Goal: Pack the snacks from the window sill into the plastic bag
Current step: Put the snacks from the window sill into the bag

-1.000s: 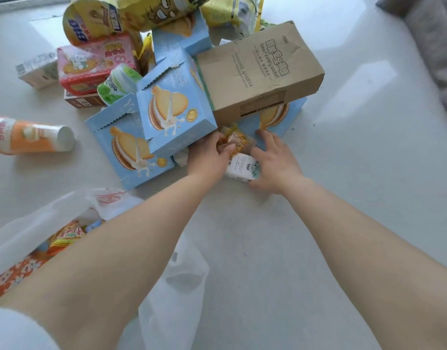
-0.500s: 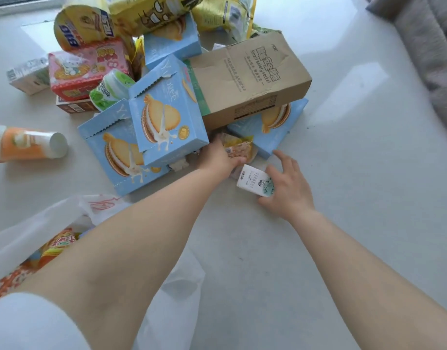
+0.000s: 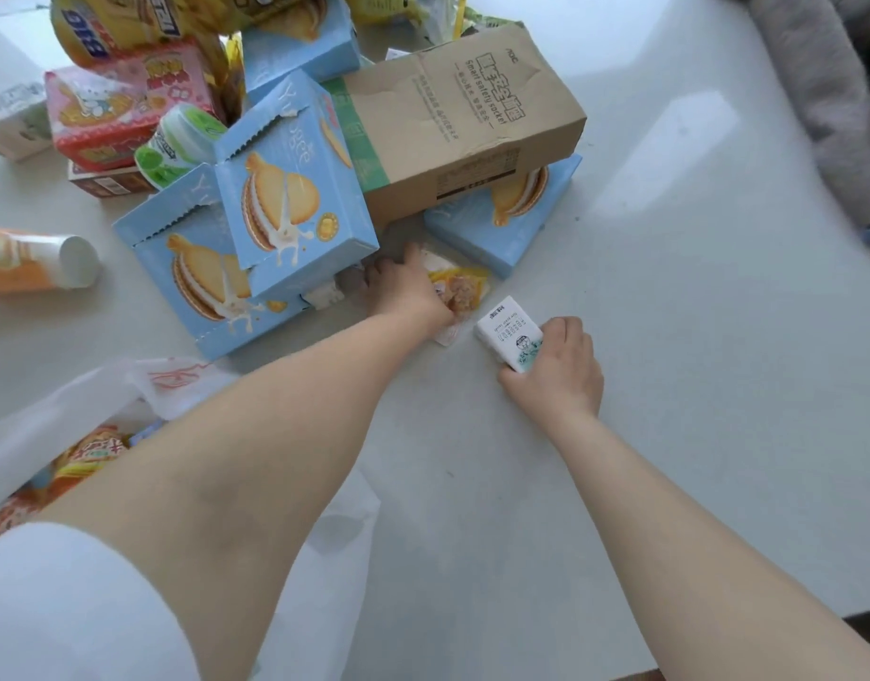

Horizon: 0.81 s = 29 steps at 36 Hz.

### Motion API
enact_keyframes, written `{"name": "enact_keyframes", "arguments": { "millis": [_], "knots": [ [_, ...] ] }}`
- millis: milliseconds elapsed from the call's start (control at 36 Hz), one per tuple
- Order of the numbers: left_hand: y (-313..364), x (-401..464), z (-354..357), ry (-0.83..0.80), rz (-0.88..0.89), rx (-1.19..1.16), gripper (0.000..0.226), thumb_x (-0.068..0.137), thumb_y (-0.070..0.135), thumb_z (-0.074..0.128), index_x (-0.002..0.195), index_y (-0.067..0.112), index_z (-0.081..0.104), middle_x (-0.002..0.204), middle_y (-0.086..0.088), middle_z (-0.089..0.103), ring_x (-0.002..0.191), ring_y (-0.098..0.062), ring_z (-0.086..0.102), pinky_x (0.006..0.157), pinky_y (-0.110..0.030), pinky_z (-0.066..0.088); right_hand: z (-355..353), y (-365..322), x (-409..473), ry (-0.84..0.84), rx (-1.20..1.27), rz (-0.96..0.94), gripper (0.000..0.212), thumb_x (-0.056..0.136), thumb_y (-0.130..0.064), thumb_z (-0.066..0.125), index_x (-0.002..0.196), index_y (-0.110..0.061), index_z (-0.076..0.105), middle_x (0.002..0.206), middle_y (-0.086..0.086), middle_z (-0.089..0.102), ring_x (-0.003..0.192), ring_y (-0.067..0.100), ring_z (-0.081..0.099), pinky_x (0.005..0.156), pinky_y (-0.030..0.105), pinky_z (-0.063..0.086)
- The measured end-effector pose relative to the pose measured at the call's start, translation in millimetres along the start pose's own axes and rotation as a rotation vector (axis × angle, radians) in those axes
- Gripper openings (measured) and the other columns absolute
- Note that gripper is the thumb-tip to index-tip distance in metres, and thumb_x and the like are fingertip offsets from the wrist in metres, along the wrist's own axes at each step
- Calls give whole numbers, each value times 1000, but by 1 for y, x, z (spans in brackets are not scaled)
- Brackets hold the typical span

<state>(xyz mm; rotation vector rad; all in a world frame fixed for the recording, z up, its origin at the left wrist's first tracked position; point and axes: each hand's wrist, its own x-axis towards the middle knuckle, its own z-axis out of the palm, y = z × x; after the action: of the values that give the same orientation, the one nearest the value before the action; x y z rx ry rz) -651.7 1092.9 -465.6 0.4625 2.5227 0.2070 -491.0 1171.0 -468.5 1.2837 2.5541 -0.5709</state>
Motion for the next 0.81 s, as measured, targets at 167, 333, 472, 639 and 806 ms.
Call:
{"name": "enact_keyframes", "arguments": {
  "millis": [167, 333, 472, 639, 806],
  "knots": [
    [-15, -37, 14, 48, 104, -82, 74, 76, 45, 69, 130, 10, 32, 126, -16, 37, 114, -36, 45, 91, -39, 41, 11, -2, -40, 11, 83, 98, 53, 73, -35, 67, 114, -8, 47, 118, 8, 46, 109, 29, 45, 78, 36, 41],
    [-32, -67, 14, 22, 40, -223, 64, 79, 29, 65, 130, 9, 33, 122, -16, 51, 114, -35, 45, 87, -36, 41, 15, -10, -74, -60, 360, 104, 44, 73, -35, 71, 103, -9, 52, 107, 7, 47, 97, 29, 53, 69, 33, 41],
    [-45, -107, -19, 133, 32, -561, 66, 74, 23, 69, 130, 17, 35, 114, -8, 59, 108, -28, 53, 86, -35, 48, -8, -32, -100, 38, 522, 33, 38, 70, -33, 75, 89, -15, 47, 93, -3, 42, 79, 19, 48, 64, 33, 42],
    [-99, -172, -64, 269, -4, -784, 60, 73, 27, 74, 120, 21, 37, 97, 4, 54, 86, -19, 55, 76, -34, 50, -34, -75, -144, 62, 690, -77, 35, 71, -26, 76, 81, -15, 44, 81, -9, 38, 69, 5, 45, 64, 34, 43],
    [-194, -224, -91, 439, -110, -790, 53, 75, 26, 74, 108, 23, 33, 96, 1, 54, 84, -23, 54, 68, -33, 44, -34, -141, -190, -121, 986, -150, 31, 73, -15, 76, 77, -27, 48, 85, -2, 60, 75, 12, 57, 71, 32, 49]
  ]
}}
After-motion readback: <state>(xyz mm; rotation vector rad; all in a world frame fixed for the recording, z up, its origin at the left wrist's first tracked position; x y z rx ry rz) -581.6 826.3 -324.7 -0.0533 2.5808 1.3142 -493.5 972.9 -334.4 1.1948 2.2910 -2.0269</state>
